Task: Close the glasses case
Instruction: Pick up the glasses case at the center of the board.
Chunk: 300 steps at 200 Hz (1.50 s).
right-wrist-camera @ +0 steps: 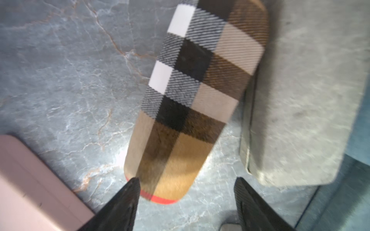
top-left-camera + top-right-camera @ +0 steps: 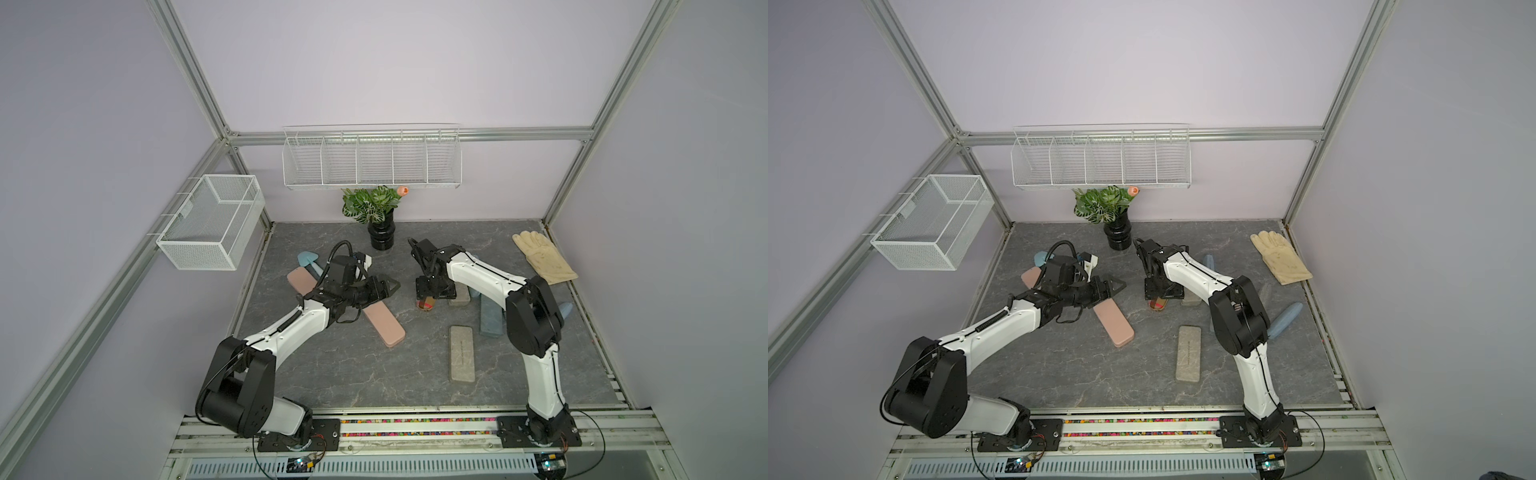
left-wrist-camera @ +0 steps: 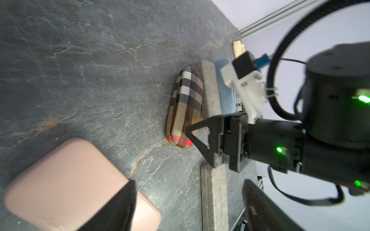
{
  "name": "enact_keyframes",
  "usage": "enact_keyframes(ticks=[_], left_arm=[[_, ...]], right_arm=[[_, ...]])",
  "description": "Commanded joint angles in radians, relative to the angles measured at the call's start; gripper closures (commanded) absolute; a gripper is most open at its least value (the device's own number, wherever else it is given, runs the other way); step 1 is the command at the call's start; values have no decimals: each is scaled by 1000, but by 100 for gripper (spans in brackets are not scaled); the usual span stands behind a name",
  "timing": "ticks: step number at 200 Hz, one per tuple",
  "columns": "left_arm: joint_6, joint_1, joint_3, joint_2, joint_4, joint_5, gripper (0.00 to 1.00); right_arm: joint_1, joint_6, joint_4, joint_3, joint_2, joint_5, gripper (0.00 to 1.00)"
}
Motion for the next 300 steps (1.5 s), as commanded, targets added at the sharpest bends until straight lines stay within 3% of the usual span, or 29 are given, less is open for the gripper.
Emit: enact_keyframes(ticks=[1, 19, 64, 133, 182, 198, 300], left_arm=[[122, -5, 145, 107, -168, -64, 6], [196, -36, 285, 211, -290, -132, 1], [289, -143, 645, 484, -551, -295, 0], [376, -268, 1032, 722, -801, -432, 1], [378, -302, 1139, 823, -856, -428, 4], [374, -309, 1163, 848, -864, -428, 15], [373, -327, 1209, 894, -879, -411, 15]], right_arm=[[-27, 23, 15, -29, -149, 47, 21], [-53, 2, -1, -51, -212, 66, 20], [-112, -27, 1, -162, -311, 70, 20], [-175, -58, 42, -318, -472, 45, 20], [-201, -70, 66, -398, -539, 15, 20], [-206, -70, 73, -415, -547, 4, 20], [-216, -60, 106, -449, -528, -43, 20]])
